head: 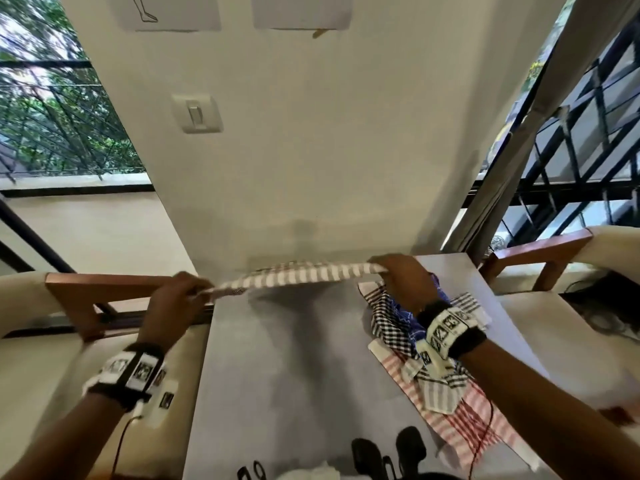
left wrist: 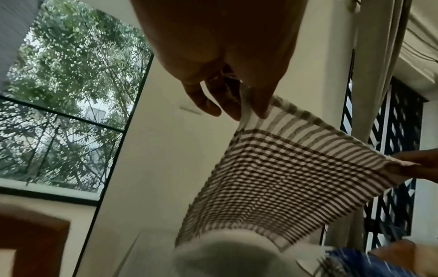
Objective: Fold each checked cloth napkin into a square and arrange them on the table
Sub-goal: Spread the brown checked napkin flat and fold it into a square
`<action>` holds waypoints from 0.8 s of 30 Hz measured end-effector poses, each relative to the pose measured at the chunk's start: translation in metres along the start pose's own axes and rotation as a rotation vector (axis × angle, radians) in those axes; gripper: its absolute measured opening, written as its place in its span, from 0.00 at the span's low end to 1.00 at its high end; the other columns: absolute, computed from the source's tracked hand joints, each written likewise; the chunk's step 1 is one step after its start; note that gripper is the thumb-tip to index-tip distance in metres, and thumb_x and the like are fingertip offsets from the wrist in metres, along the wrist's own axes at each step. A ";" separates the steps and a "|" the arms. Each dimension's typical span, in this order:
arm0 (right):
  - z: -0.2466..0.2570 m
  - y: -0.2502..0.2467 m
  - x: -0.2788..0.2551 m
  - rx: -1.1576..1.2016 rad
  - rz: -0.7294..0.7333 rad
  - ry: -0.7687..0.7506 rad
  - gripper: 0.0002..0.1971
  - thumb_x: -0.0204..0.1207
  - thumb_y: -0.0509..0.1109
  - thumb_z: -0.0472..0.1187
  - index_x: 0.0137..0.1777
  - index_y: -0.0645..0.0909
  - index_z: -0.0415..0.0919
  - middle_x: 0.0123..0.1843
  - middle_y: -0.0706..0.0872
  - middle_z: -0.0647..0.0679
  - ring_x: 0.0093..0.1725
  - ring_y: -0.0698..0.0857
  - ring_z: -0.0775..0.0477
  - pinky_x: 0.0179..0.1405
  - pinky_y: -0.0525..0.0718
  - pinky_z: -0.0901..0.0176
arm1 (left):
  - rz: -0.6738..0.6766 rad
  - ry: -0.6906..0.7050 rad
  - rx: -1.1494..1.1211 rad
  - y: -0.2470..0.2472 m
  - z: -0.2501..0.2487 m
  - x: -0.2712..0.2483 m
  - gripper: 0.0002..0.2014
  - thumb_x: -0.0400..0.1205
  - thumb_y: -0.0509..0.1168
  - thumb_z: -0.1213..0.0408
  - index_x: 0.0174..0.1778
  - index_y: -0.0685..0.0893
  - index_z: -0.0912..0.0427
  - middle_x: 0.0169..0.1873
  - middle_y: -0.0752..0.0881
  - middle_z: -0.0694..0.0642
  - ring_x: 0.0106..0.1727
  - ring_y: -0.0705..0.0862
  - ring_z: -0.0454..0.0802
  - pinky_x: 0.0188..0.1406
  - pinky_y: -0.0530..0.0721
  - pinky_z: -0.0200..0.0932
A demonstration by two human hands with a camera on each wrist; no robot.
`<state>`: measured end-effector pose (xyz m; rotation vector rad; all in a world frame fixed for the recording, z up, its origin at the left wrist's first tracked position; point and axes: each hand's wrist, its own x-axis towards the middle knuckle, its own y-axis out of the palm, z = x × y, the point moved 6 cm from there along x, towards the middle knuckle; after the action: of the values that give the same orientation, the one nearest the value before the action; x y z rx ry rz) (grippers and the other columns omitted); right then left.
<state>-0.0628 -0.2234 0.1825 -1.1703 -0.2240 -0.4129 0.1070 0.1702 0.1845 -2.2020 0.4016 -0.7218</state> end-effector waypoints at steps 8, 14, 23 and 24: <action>-0.026 0.118 -0.148 0.114 0.141 -0.042 0.09 0.76 0.70 0.42 0.54 0.89 0.48 0.51 0.90 0.53 0.54 0.86 0.50 0.55 0.84 0.50 | 0.270 -0.113 -0.013 0.088 0.061 -0.143 0.10 0.72 0.78 0.61 0.42 0.87 0.42 0.42 0.81 0.39 0.43 0.82 0.39 0.43 0.79 0.34; -0.048 0.174 -0.242 0.141 0.270 0.107 0.19 0.62 0.76 0.36 0.52 0.89 0.55 0.49 0.90 0.57 0.51 0.85 0.56 0.50 0.87 0.55 | 0.504 -0.090 0.039 0.136 0.088 -0.217 0.07 0.71 0.76 0.55 0.41 0.88 0.39 0.38 0.77 0.29 0.46 0.74 0.28 0.44 0.71 0.21; -0.052 0.184 -0.299 0.228 0.465 0.313 0.10 0.73 0.68 0.45 0.50 0.89 0.55 0.48 0.87 0.65 0.48 0.86 0.61 0.50 0.83 0.64 | 0.690 -0.187 0.061 0.145 0.125 -0.248 0.08 0.70 0.73 0.49 0.42 0.84 0.34 0.38 0.87 0.33 0.44 0.81 0.30 0.44 0.80 0.32; -0.056 0.184 -0.300 0.227 0.481 0.334 0.10 0.73 0.68 0.46 0.51 0.88 0.57 0.49 0.87 0.67 0.48 0.86 0.62 0.51 0.82 0.66 | 0.740 -0.203 0.075 0.145 0.125 -0.247 0.05 0.72 0.72 0.48 0.38 0.83 0.31 0.36 0.87 0.34 0.42 0.82 0.30 0.42 0.78 0.29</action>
<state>-0.2573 -0.1556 -0.1079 -0.8785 0.2927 -0.1472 -0.0192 0.2685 -0.0842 -1.8283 0.9876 -0.1053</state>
